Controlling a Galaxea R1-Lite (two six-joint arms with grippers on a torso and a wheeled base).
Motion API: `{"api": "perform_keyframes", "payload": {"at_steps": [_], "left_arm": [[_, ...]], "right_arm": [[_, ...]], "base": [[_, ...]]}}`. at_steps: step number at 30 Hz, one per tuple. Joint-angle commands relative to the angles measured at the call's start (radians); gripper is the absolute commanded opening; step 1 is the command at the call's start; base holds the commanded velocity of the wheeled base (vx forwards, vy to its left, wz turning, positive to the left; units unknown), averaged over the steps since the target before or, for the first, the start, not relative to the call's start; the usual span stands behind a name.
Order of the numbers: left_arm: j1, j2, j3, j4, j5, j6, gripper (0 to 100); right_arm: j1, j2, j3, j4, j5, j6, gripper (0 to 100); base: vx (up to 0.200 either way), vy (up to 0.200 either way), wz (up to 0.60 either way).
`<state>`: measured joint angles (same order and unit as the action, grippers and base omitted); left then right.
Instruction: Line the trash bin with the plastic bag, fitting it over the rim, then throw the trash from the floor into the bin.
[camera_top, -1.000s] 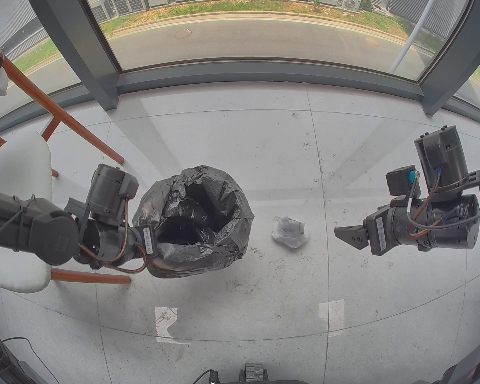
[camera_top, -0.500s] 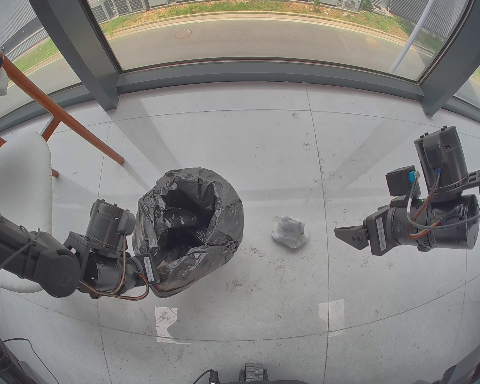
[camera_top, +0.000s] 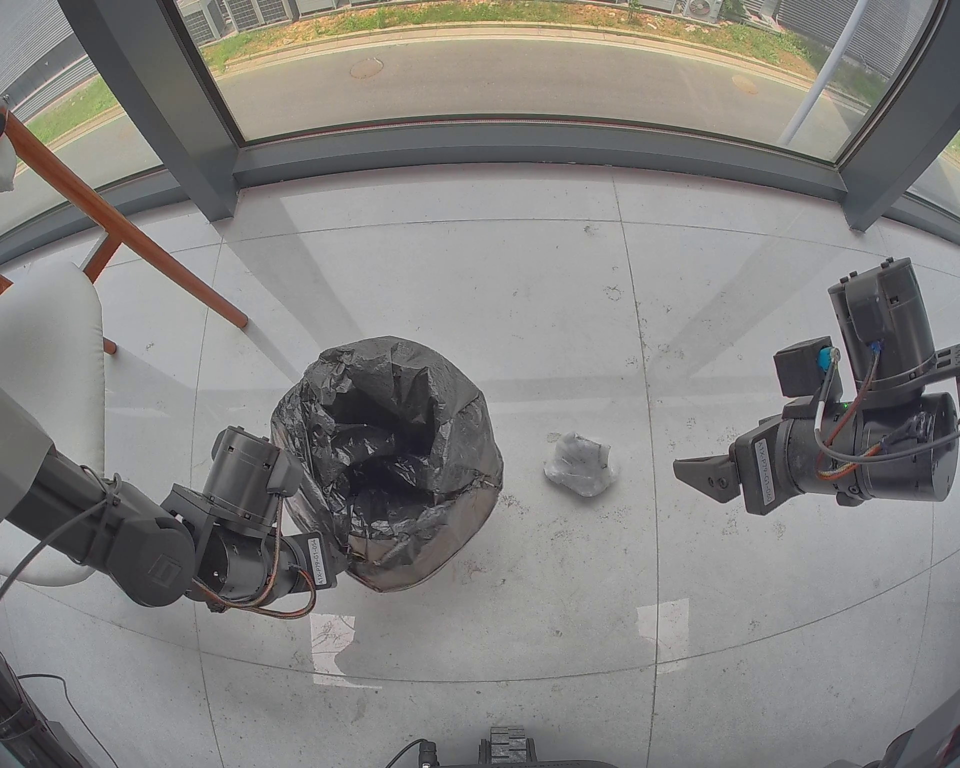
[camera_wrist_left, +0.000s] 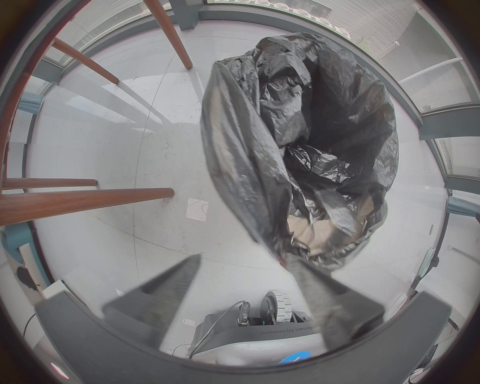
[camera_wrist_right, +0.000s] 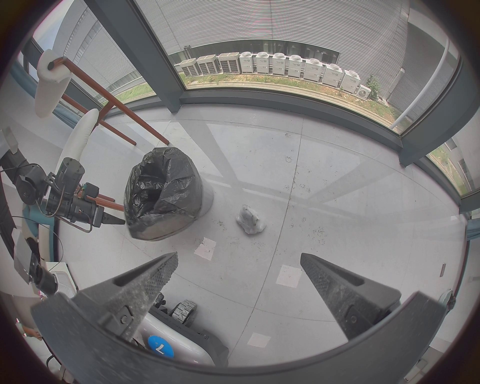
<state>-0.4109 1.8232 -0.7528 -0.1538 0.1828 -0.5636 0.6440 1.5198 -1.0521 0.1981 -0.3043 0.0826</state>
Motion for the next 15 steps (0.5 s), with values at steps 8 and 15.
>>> {"api": "perform_keyframes", "payload": {"at_steps": [8, 15], "left_arm": [[0.099, -0.059, -0.019, 0.007, -0.012, 0.022, 100], [0.132, -0.050, -0.037, 0.003, -0.037, 0.027, 100]], "right_arm": [[-0.030, 0.013, -0.019, -0.003, 0.001, -0.004, 100], [-0.058, 0.033, -0.043, -0.002, 0.017, -0.009, 100]], "base": [[0.000, 0.000, 0.00], [0.000, 0.000, 0.00]]}}
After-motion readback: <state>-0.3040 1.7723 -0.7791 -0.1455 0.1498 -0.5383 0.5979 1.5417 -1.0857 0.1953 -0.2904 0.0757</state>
